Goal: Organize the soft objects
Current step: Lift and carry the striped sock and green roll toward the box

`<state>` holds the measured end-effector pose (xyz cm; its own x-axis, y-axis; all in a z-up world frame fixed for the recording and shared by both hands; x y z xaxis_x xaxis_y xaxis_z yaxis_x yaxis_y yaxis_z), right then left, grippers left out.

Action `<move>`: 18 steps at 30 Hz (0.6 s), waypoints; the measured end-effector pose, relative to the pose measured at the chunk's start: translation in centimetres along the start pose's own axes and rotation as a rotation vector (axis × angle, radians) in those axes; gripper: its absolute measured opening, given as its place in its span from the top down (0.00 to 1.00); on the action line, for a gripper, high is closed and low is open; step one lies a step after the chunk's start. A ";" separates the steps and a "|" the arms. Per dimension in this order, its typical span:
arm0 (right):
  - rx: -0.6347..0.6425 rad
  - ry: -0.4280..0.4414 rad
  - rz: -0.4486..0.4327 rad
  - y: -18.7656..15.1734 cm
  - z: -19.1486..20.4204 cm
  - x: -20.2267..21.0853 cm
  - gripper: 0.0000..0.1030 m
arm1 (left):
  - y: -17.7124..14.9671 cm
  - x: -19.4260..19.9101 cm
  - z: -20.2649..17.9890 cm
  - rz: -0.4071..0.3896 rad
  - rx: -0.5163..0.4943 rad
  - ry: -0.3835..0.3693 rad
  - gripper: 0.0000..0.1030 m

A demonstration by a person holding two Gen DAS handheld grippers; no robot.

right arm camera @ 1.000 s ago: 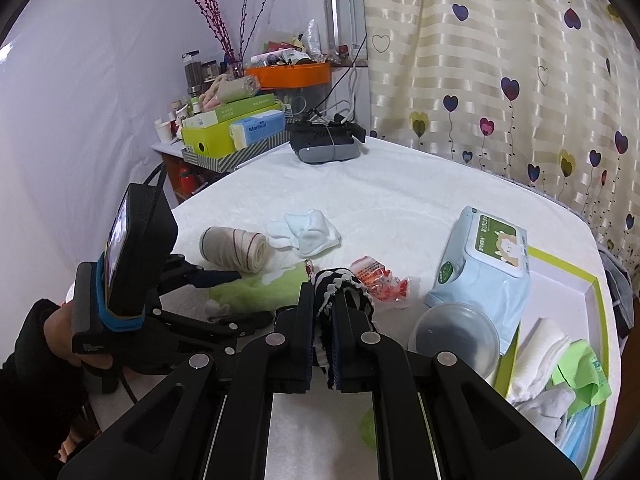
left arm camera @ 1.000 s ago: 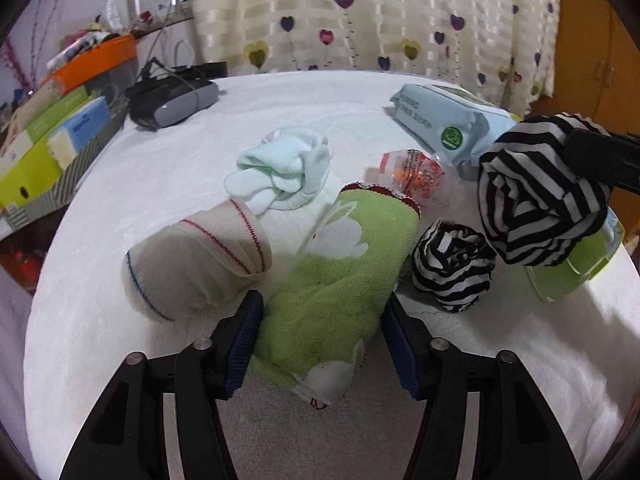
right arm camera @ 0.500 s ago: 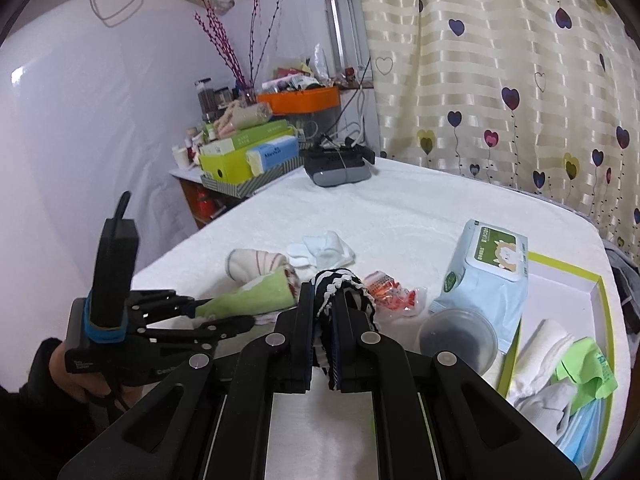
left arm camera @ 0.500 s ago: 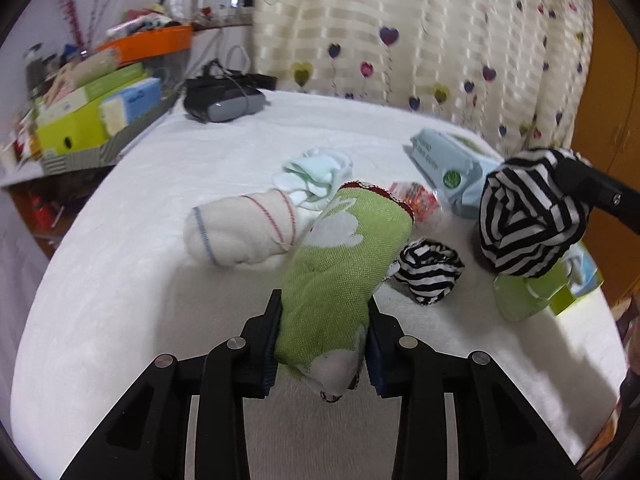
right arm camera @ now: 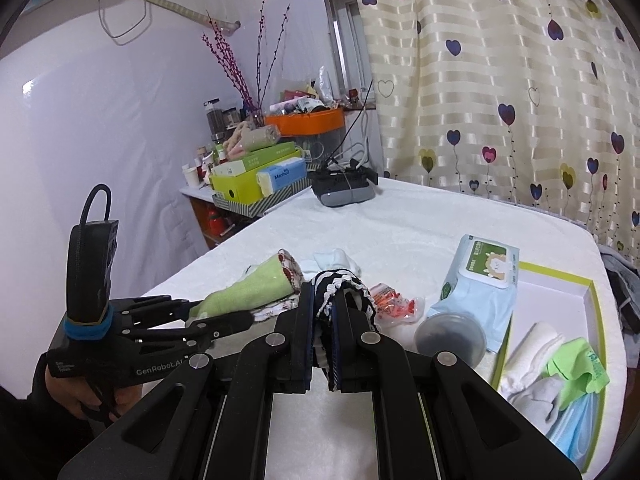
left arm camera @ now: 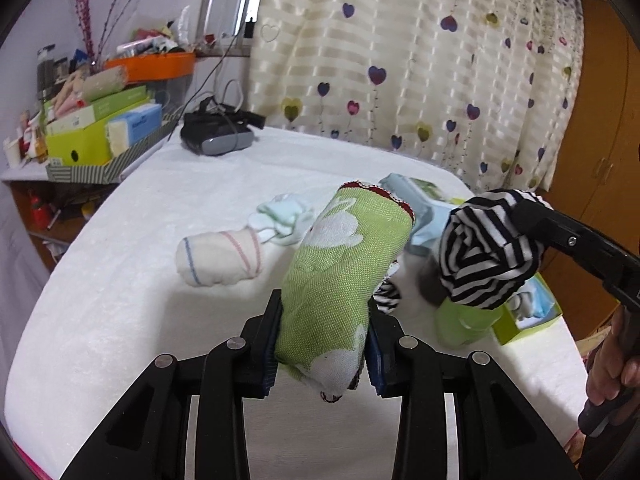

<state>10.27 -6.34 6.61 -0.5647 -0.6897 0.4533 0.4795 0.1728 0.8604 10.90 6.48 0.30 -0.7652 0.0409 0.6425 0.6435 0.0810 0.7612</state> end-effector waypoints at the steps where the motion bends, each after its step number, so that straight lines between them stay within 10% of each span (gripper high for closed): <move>1: 0.002 -0.002 -0.004 0.1 0.1 0.2 0.93 | 0.2 0.1 -0.3 -0.002 -0.002 -0.005 0.67; 18: -0.012 -0.049 -0.047 0.3 -2.8 3.7 0.93 | 1.9 0.6 -6.3 -0.010 -0.067 -0.071 0.67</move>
<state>10.20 -10.78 7.86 -0.6190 -0.6614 0.4236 0.4593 0.1328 0.8783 11.76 0.43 2.68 -0.7698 0.1108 0.6286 0.6337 0.0152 0.7734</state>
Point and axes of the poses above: each gripper's, at about its wrist camera, not at the fingertips, and x roughly against the way its jaws point, z to its left, y to its top, the point moved 7 cm from there along -x, roughly the way its jaws point, and after that the axes turned 9 degrees about y, right-handed, at the moved point
